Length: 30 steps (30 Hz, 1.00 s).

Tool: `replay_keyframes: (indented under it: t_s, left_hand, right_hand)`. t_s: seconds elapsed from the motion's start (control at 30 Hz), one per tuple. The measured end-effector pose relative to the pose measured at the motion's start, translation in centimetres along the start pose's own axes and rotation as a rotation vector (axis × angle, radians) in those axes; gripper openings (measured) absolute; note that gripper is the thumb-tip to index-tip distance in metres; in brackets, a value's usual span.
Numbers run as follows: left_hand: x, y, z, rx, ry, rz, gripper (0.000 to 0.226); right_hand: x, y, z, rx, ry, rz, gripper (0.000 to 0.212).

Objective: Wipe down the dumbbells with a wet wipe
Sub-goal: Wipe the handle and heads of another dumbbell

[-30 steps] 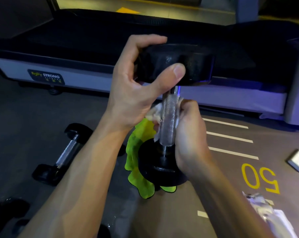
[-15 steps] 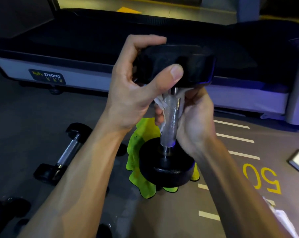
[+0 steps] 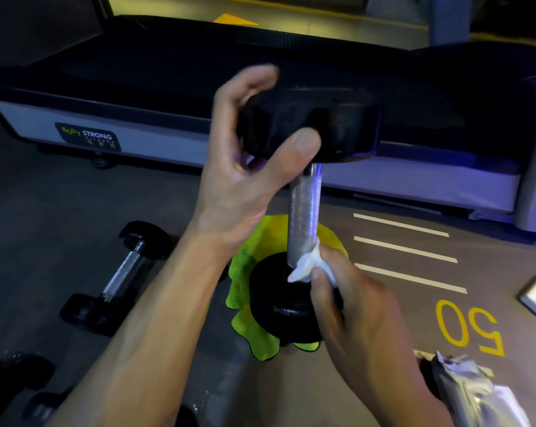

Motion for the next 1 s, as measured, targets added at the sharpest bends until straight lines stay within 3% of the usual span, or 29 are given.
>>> replay_keyframes:
  t_s: [0.07,0.1,0.23,0.3,0.47,0.73,0.83,0.93,1.0]
  left_hand:
    - [1.0,-0.3,-2.6,0.141,-0.138,-0.004,0.107]
    - [1.8,-0.4,-4.2,0.17,-0.23,-0.008,0.109]
    - [5.0,-0.1,-8.3,0.093,-0.472,-0.046,0.046]
    - [5.3,-0.1,-8.5,0.102,-0.524,-0.025,0.039]
    - [3.7,-0.6,-8.5,0.043,-0.565,0.035,0.029]
    - [5.2,-4.6,-7.5,0.186,-0.563,0.171,0.043]
    - [5.4,-8.9,-6.8,0.112,-0.575,0.24,0.037]
    - [5.5,-15.3,-5.4,-0.123,-0.534,0.315,0.028]
    - [5.5,-19.8,-5.1,-0.278,-0.521,0.356,0.029]
  right_hand:
    - [-0.1,-0.4,0.1,-0.007,0.009,0.041,0.026]
    - [-0.1,-0.5,0.1,-0.014,0.008,0.054,0.028]
    - [-0.6,-0.4,0.2,-0.02,0.014,0.074,0.024]
    - [-0.8,-0.3,0.4,0.0,0.044,0.09,0.022]
    - [-1.5,-0.4,0.3,-0.103,0.065,0.138,0.028]
    - [-3.7,2.1,2.2,-0.752,0.305,0.189,0.027]
    - [-4.5,5.1,2.8,-1.009,0.428,0.265,0.021]
    - [-5.8,8.8,1.4,-1.055,0.386,0.135,0.013]
    - [-6.0,12.3,0.7,-1.065,0.397,0.006,0.021]
Point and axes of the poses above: each hand's wrist, its own x-axis away from the middle knuckle, its own y-axis out of the palm, z = x × y, the point moved 9 cm from there along -x, towards the middle knuckle, and after that the axes turned 14 degrees about -y, right-handed, at the moved point
